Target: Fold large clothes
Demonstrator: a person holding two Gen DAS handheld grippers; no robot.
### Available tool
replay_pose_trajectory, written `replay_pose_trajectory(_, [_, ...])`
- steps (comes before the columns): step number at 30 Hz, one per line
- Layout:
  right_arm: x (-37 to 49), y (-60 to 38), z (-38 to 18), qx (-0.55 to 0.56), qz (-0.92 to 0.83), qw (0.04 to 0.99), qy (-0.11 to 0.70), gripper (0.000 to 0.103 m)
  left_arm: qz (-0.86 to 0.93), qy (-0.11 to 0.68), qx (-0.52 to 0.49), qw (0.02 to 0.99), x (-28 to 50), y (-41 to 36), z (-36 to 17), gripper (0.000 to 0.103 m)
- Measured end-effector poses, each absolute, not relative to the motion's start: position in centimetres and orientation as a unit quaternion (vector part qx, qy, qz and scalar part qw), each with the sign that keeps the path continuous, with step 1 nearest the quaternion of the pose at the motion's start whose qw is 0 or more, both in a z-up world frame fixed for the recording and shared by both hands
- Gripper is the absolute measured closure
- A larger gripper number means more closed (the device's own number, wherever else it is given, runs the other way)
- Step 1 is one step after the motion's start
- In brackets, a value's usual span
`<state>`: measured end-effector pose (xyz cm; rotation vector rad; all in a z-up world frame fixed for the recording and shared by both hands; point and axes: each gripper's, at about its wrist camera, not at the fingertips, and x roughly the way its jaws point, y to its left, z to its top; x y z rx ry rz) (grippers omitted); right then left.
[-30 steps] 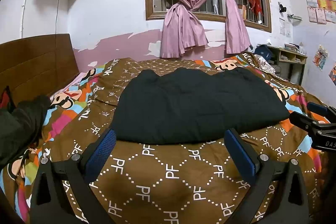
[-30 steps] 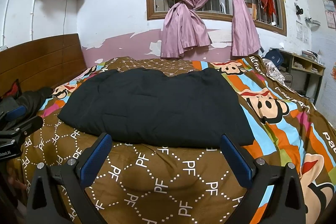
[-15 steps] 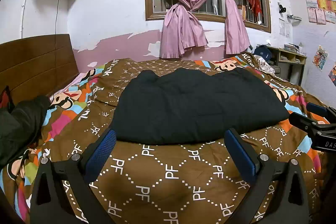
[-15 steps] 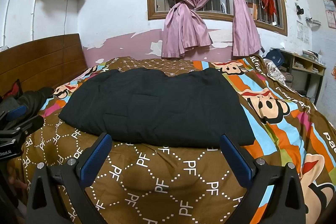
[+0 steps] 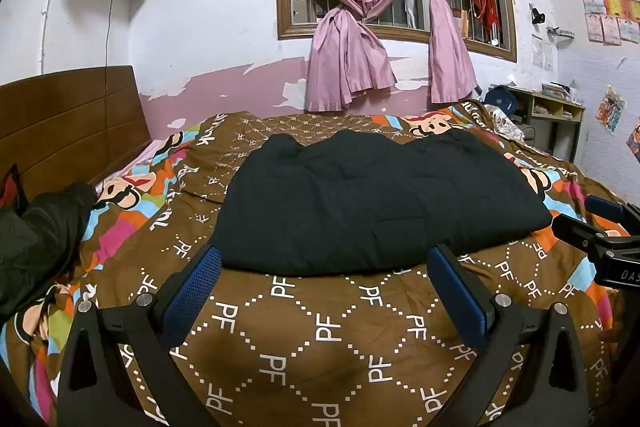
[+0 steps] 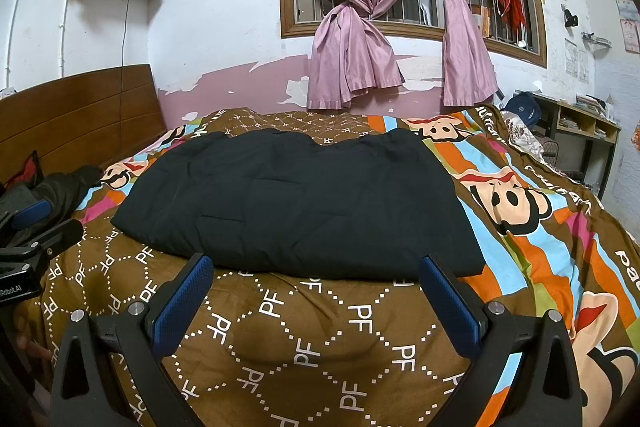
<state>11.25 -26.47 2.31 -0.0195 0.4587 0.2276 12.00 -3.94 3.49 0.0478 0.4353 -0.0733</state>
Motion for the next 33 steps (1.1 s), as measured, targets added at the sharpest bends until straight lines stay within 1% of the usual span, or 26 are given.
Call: replay_pose_trajectory(33, [11.21,-26.56,2.14,-0.017,0.118,0.967,0.225,0.000,-0.048,0.221,0.030,0.974,12.09,-4.18,3.64,0.002])
